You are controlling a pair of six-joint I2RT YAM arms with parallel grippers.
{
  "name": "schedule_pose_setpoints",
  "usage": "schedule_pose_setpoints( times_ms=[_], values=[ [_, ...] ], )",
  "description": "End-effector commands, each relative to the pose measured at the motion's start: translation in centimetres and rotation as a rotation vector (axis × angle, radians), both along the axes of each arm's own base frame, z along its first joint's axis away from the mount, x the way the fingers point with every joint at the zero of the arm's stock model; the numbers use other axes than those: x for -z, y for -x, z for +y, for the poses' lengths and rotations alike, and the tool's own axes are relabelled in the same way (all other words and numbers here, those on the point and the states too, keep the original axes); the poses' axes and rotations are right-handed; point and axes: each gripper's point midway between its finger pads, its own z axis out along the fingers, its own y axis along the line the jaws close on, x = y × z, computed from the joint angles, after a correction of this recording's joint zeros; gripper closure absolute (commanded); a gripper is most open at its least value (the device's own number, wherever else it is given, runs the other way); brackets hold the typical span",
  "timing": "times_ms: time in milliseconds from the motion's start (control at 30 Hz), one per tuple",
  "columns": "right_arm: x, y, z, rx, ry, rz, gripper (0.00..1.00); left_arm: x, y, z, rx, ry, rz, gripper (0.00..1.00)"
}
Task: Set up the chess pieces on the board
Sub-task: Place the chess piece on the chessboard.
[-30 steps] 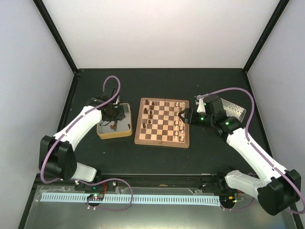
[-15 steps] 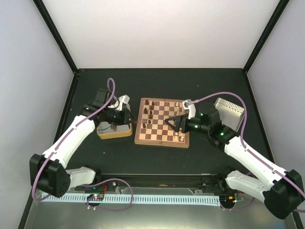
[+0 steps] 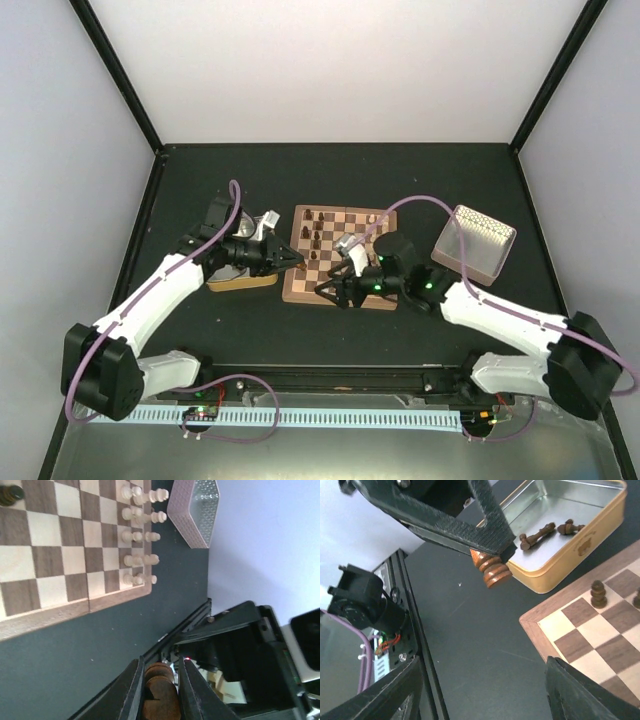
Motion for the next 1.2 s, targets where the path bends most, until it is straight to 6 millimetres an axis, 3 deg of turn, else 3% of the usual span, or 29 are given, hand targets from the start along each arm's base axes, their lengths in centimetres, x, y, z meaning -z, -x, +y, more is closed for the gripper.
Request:
schedule_pose_setpoints(
  times_ms=[0, 200, 333, 433, 567, 800, 967, 1167],
  values=[
    [-1.9, -0.6, 2.8, -0.071, -0.031, -0.128, 0.33, -2.7, 1.1, -0.9, 0.026, 0.108, 0.023, 0.89],
    [-2.3, -1.6, 5.2, -0.089, -0.024, -0.153, 0.38, -2.8, 2.0, -0.9, 0.051, 0.107, 0.031, 0.88],
    [-1.1, -3.1, 5.0, -0.012, 0.017, -0.142, 0.42, -1.6, 1.1, 0.2, -0.004, -0.02, -0.016, 0.88],
    [0.6, -4.3, 3.3, 0.115, 0.07, -0.117, 0.42, 0.2, -0.4, 1.8, -0.099, -0.169, -0.083, 0.88],
    [2.1, -5.8, -0.5, 0.356, 0.12, -0.064, 0.41, 2.2, -2.3, 2.7, -0.158, -0.302, -0.134, 0.87],
    [3.3, -7.3, -7.8, 0.731, 0.203, -0.03, 0.38, 3.3, -6.4, 3.2, -0.209, -0.474, -0.24, 0.88],
    [2.8, -7.0, -9.7, 0.807, 0.184, -0.031, 0.37, 1.5, -10.8, 1.8, -0.228, -0.513, -0.325, 0.86],
    [2.6, -6.7, -11.4, 0.853, 0.226, -0.031, 0.36, 2.9, -16.6, 0.7, -0.246, -0.62, -0.373, 0.86]
  ],
)
